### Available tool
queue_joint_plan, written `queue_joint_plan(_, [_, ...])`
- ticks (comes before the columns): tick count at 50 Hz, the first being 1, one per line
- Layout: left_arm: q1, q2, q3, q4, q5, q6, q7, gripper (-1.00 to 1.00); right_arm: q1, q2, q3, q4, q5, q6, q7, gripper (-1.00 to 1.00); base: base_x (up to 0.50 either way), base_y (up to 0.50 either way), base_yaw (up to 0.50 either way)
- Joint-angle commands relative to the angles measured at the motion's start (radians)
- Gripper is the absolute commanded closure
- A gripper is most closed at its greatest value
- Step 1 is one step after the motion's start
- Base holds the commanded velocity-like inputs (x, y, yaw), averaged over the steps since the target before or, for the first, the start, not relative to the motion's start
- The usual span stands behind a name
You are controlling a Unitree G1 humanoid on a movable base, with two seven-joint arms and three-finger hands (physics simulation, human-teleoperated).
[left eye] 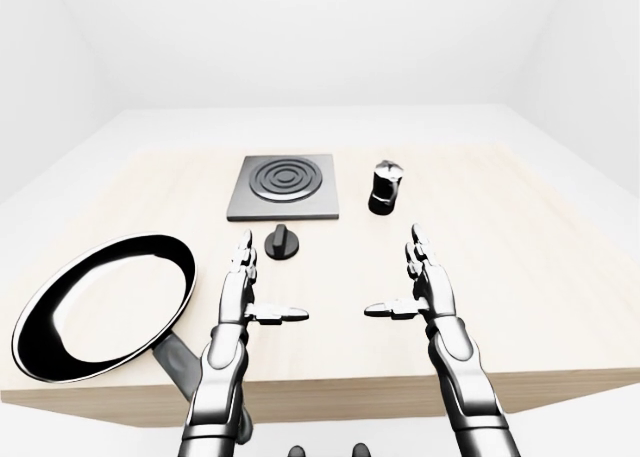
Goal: Turn on the stove.
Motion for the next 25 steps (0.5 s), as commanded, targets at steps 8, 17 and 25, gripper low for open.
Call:
queue_joint_plan(8, [-0.002,-0.001,-0.003,0.017,0.007,-0.006,0.0,-1.0,0.003,0.0,0.001,0.004,-0.002,-0.004,0.003,-1.0,0.27,0.0,0.0])
queue_joint_plan(17, [-0.002,0.0,-0.003,0.018,0.005,-0.006,-0.003,-1.0,0.004,0.001,0.003,0.004,-0.003,-0.005,0.004,-1.0,0.27,0.0,0.0])
queue_joint_plan(25, [-0.003,0.0,-0.003,0.033,0.007,-0.015,-0.005,-1.0,0.009,0.001,0.005,-0.012,-0.004,0.007,0.006,-1.0,0.27,0.0,0.0])
